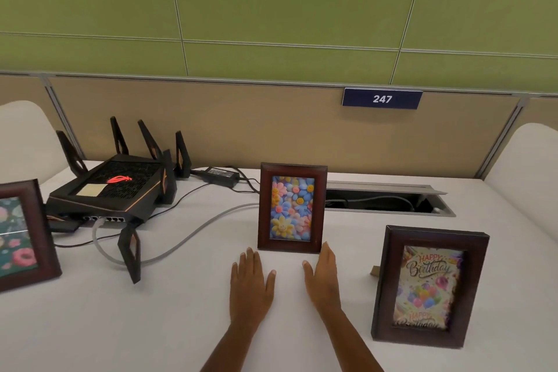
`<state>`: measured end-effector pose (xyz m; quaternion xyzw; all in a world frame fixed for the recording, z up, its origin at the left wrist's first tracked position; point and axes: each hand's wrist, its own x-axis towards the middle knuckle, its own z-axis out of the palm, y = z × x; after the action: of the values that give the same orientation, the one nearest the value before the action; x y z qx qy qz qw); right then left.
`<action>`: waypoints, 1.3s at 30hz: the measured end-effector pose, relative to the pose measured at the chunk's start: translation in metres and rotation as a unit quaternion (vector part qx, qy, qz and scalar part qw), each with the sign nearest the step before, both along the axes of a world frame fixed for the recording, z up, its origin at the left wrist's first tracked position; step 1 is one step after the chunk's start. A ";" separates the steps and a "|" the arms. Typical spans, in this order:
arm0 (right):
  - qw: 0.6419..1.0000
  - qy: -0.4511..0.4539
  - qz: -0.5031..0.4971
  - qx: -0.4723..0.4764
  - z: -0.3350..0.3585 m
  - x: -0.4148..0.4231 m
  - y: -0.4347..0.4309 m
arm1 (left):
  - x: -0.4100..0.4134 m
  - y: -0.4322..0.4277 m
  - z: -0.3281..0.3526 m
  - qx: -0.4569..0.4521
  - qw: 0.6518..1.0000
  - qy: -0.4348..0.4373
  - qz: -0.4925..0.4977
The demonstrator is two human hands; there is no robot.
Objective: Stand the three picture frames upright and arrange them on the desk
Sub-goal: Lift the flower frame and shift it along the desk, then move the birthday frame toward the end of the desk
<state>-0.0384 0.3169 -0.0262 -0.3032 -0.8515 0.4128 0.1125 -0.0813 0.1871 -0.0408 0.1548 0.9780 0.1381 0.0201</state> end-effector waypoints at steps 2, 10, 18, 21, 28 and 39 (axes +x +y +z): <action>0.997 -0.026 0.019 0.063 -0.004 0.010 -0.004 | 0.012 -0.003 0.000 -0.018 1.000 0.009 -0.008; 0.971 -0.066 0.118 0.199 -0.012 0.055 -0.015 | 0.060 -0.011 0.000 -0.038 0.999 0.014 -0.025; 0.959 -0.061 0.150 0.232 -0.014 0.095 -0.024 | 0.098 -0.016 -0.001 -0.027 0.999 0.009 -0.040; 0.959 -0.053 0.147 0.235 -0.012 0.106 -0.028 | 0.104 -0.021 0.001 -0.020 0.998 0.007 -0.053; 0.966 -0.082 0.127 0.212 -0.002 0.129 -0.042 | 0.115 -0.032 0.005 -0.004 0.997 -0.007 -0.081; 0.957 0.173 -0.054 0.227 0.041 0.181 -0.018 | 0.133 -0.002 0.032 0.173 0.975 -0.080 -0.112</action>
<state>0.1431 0.2987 0.0143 -0.2389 -0.8728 0.2478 0.3461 0.0513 0.1852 -0.0087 0.2529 0.9110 0.3141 0.0863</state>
